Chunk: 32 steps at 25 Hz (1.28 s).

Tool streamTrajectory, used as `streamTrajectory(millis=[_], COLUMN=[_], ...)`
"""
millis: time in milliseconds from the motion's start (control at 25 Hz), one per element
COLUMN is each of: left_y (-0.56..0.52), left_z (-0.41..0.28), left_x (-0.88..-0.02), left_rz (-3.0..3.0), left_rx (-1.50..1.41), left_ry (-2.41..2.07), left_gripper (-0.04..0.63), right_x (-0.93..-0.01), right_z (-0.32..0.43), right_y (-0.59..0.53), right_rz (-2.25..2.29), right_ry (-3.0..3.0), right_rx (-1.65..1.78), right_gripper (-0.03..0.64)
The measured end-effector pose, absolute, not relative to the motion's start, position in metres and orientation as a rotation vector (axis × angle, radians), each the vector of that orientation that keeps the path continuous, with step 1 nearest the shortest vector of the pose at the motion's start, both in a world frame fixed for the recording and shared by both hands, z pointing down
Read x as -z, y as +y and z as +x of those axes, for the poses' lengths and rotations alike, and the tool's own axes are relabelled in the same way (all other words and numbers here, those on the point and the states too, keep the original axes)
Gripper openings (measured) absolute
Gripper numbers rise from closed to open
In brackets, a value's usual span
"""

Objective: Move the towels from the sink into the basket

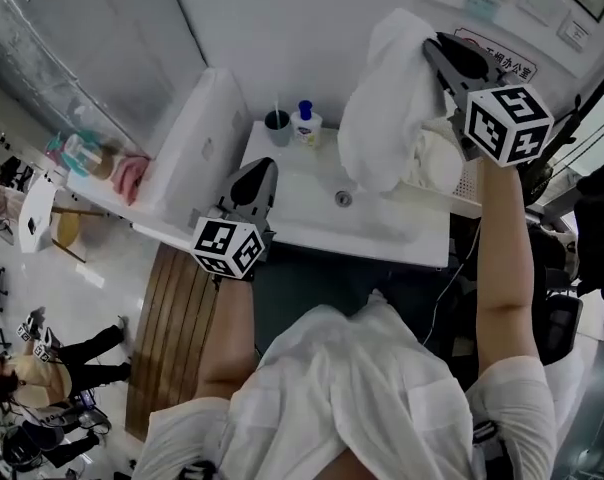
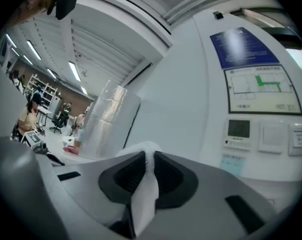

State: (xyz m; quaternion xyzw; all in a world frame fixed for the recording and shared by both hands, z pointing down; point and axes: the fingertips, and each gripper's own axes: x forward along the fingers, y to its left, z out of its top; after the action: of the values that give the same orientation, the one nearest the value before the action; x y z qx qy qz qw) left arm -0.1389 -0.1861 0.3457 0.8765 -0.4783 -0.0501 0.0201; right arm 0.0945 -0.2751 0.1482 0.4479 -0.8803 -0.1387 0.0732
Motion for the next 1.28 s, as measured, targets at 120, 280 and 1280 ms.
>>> streamTrajectory(millis=[120, 280, 1280], left_y=[-0.193, -0.201, -0.235], left_z=[-0.126, -0.108, -0.006], left_x=[-0.346, -0.346, -0.366], left_rz=[2.727, 2.74, 2.82], left_rx=[0.159, 0.167, 0.049], left_ry=[-1.462, -1.428, -1.23], left_gripper=[0.021, 0.021, 0.02], right_x=[-0.124, -0.097, -0.337], right_z=[0.122, 0.166, 0.313], right_y=[-0.277, -0.279, -0.33], right_rz=[1.429, 1.571, 1.895], right_ry=[-2.616, -2.588, -2.261], right_rx=[0.466, 0.489, -0.088], right_gripper=[0.075, 0.074, 0.077])
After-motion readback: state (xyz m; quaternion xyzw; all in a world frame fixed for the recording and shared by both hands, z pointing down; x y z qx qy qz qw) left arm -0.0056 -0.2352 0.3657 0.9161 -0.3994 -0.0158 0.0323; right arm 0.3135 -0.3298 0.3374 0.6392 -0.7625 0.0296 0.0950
